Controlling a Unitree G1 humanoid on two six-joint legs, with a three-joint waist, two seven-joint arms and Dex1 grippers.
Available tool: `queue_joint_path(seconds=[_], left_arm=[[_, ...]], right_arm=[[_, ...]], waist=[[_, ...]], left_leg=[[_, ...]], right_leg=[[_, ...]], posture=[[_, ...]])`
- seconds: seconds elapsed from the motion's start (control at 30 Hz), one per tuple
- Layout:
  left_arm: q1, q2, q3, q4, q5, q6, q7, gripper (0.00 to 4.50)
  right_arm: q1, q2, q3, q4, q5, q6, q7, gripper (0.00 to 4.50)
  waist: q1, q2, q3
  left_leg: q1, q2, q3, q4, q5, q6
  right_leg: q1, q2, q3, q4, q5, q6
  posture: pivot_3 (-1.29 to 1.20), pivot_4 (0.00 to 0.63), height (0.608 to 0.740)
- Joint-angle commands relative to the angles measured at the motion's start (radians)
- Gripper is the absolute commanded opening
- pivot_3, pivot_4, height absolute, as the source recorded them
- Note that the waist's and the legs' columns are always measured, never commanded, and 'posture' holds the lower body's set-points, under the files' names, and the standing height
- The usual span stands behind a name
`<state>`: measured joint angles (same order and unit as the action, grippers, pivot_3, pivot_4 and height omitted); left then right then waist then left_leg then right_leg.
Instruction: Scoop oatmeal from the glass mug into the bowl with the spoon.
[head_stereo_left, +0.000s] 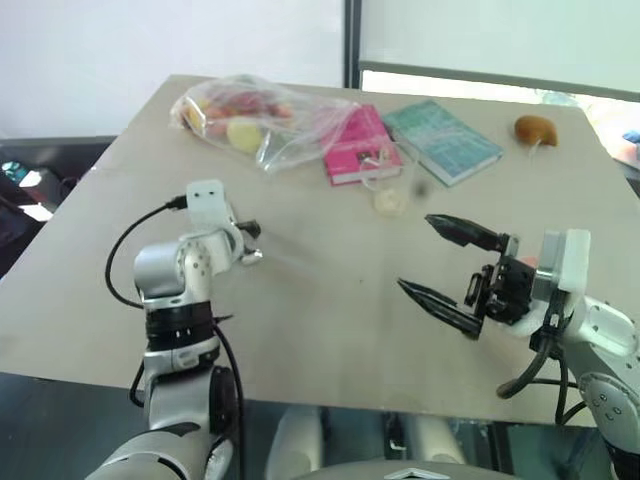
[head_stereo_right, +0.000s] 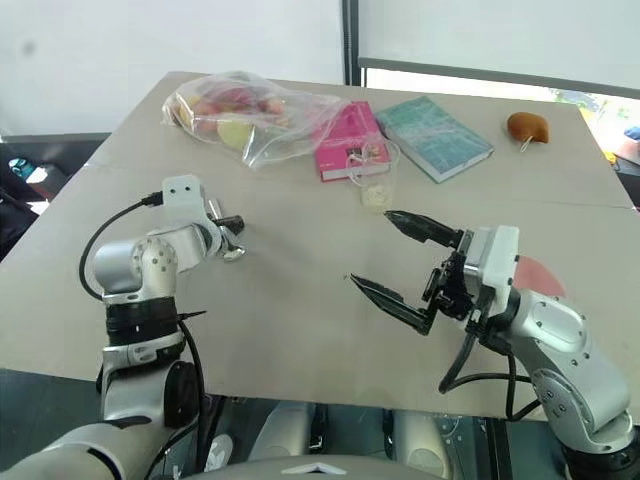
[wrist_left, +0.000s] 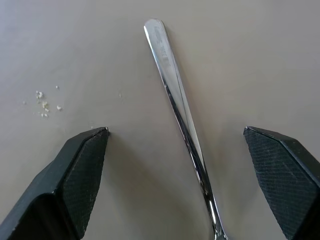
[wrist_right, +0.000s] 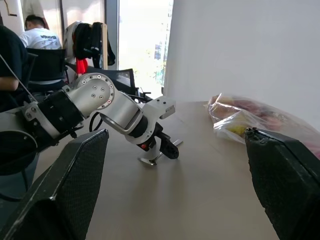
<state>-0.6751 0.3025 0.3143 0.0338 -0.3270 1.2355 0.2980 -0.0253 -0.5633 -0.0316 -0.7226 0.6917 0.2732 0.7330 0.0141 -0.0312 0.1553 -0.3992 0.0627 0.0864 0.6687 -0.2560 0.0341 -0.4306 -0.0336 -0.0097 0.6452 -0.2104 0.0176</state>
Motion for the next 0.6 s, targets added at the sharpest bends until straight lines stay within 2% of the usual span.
queue_joint_path(seconds=[0.03,0.07,0.27,0.3,0.43,0.53,0.6], left_arm=[[-0.019,-0.04,0.036,0.074,0.039,0.036,0.024,3.32],[-0.023,-0.05,0.041,0.075,0.055,0.05,0.037,3.01],[-0.031,-0.099,0.126,0.077,0.12,0.062,0.092,0.3],[-0.037,-0.106,0.143,0.08,0.123,0.064,0.094,0.04],[-0.046,-0.111,0.142,0.046,0.125,0.026,0.061,0.04],[-0.024,-0.096,0.104,-0.019,0.131,-0.071,0.014,0.04],[0.0,-0.091,0.086,-0.072,0.122,-0.179,-0.037,0.04]], right_arm=[[-0.003,-0.003,-0.002,0.004,-0.022,-0.028,0.021,4.5],[-0.002,-0.003,-0.001,0.008,-0.027,-0.031,0.025,4.5],[-0.015,0.009,-0.001,0.037,-0.035,-0.02,0.012,4.5],[-0.019,0.01,-0.001,0.041,-0.031,-0.005,0.0,4.5],[-0.041,0.03,-0.006,0.064,-0.032,0.032,-0.06,4.5],[-0.081,0.057,-0.017,0.088,-0.073,0.024,-0.115,4.5],[-0.135,0.058,-0.015,0.111,-0.067,0.082,-0.159,4.5]], waist=[[0.0,0.0,0.0],[0.0,0.001,0.0],[-0.001,0.003,-0.002],[-0.001,0.003,-0.002],[-0.001,0.003,-0.002],[-0.001,0.003,-0.002],[-0.002,0.003,-0.002]], left_leg=[[0.001,0.0,0.0,0.0,0.0,0.0],[0.001,0.0,0.0,0.001,0.0,0.0],[0.003,0.0,-0.002,0.001,0.0,0.0],[0.003,0.0,-0.003,0.001,0.0,0.0],[0.003,0.0,-0.002,0.001,0.0,0.0],[0.003,0.0,-0.003,0.001,0.0,0.0],[0.003,0.0,-0.003,0.001,0.0,0.0]], right_leg=[[0.0,0.0,0.0,0.0,0.0,0.0],[0.001,0.0,0.0,0.0,0.0,0.0],[0.002,-0.001,0.001,0.001,-0.001,0.003],[0.002,-0.001,0.001,0.001,-0.001,0.002],[0.002,-0.001,0.001,0.002,0.0,0.0],[0.002,-0.001,0.001,0.002,0.0,0.0],[0.002,-0.001,0.001,0.002,0.0,0.0]], posture=[[0.0,0.15,0.74],[0.0,0.15,0.74],[0.0,0.15,0.74],[0.0,0.15,0.74],[0.0,0.15,0.74],[0.0,0.15,0.74],[0.0,0.15,0.74]])
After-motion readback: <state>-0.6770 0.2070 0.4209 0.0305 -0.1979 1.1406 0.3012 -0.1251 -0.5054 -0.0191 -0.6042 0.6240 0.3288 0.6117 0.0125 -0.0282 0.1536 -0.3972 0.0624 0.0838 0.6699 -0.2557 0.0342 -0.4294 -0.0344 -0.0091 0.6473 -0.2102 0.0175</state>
